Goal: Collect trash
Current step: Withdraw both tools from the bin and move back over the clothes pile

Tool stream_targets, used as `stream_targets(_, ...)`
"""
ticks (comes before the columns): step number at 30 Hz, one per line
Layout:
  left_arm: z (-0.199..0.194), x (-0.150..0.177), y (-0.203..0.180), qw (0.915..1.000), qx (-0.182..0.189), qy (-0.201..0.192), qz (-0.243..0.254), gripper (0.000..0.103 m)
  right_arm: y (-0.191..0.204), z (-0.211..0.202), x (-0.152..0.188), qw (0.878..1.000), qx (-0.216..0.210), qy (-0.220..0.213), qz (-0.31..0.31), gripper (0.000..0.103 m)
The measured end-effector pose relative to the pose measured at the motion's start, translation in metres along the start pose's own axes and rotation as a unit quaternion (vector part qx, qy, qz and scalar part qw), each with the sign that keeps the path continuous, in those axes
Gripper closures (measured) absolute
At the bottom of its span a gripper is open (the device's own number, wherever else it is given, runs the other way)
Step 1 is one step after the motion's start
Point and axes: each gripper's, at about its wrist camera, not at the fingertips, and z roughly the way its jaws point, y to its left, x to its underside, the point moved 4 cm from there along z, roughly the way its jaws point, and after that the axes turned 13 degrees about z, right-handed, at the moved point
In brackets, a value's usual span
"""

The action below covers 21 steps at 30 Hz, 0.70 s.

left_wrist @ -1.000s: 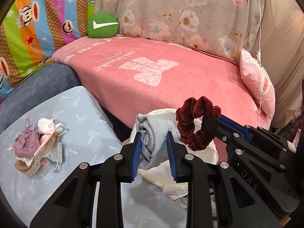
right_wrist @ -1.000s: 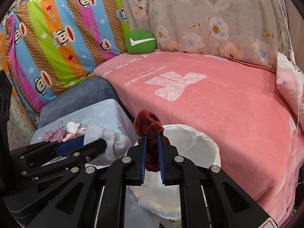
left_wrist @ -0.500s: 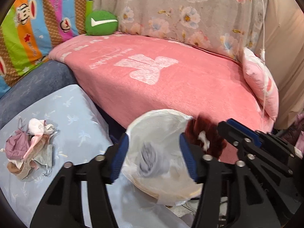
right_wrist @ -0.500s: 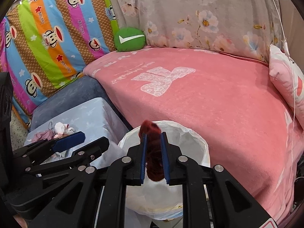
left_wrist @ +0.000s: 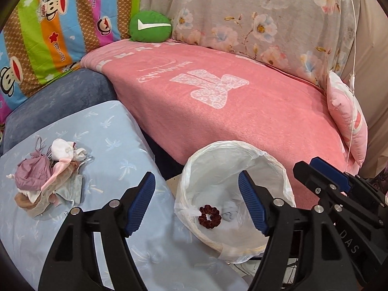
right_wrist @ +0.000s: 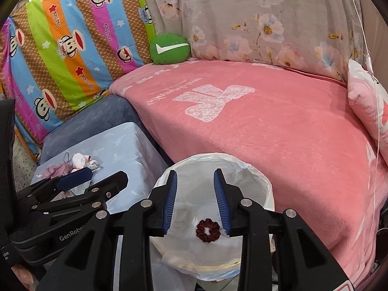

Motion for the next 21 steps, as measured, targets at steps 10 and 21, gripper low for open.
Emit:
stream_targets(10, -0.006, 0.01, 0.023, 0.9995, -0.021, 0.004, -0.022, 0.035, 0.025, 0.003, 0.009, 1.0, -0.015, 0.009, -0.016, 0.071)
stream_targets(21, -0.018, 0.026, 0.059, 0.9972, -0.051, 0.005, -0.054, 0.029, 0.063, 0.009, 0.019, 0.998, -0.035, 0.018, -0.044, 0.065)
